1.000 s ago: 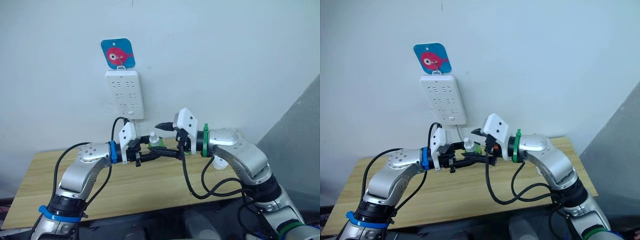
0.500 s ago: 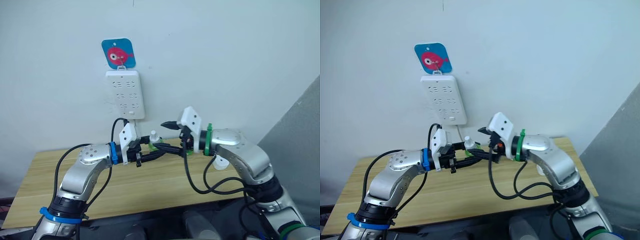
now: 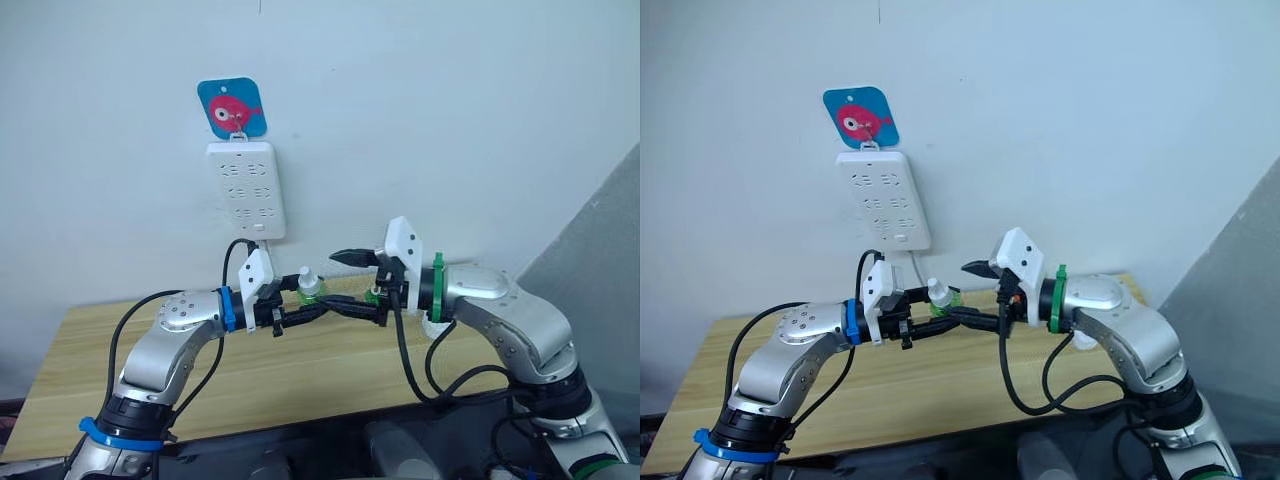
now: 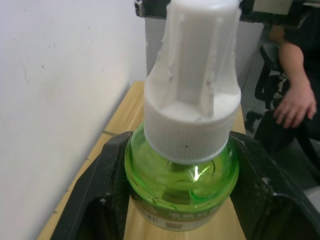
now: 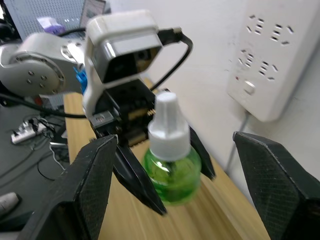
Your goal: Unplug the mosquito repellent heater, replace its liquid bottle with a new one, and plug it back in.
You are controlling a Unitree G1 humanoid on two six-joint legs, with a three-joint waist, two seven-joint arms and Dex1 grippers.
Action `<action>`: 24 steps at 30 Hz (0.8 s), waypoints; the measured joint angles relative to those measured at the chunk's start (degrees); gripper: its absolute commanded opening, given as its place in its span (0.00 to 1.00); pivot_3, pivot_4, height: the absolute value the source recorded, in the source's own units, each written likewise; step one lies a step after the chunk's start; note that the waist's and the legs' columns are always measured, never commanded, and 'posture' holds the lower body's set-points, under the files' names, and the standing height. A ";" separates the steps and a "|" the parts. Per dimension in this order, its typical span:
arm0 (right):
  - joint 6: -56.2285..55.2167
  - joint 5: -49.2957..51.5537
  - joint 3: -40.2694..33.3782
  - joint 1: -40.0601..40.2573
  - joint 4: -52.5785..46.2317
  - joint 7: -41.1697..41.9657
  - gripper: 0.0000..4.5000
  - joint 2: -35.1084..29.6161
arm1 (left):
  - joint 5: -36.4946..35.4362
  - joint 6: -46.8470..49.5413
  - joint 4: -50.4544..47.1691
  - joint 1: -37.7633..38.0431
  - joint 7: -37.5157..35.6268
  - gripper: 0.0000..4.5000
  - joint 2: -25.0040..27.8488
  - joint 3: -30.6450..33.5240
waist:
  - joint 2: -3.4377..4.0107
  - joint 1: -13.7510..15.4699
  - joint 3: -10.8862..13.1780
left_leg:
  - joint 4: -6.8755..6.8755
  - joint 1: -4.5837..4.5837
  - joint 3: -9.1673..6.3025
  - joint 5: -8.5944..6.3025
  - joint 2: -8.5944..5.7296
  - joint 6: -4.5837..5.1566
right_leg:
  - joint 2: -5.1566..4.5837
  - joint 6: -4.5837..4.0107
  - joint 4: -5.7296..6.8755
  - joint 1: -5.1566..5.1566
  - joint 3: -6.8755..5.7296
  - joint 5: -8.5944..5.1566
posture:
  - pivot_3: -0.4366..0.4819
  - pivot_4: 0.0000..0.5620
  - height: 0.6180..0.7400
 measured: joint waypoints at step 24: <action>-2.83 0.81 1.99 -5.10 6.89 2.18 0.07 3.00 | 0.23 1.13 -1.68 0.11 0.00 0.51 0.61 -0.38 | 0.01 0.02 0.01 | -0.01 0.00 -0.01 0.00 0.01 0.00 | 0.00 0.00 -0.01 -0.01 -0.02 0.00 | 0.27 0.10 1.00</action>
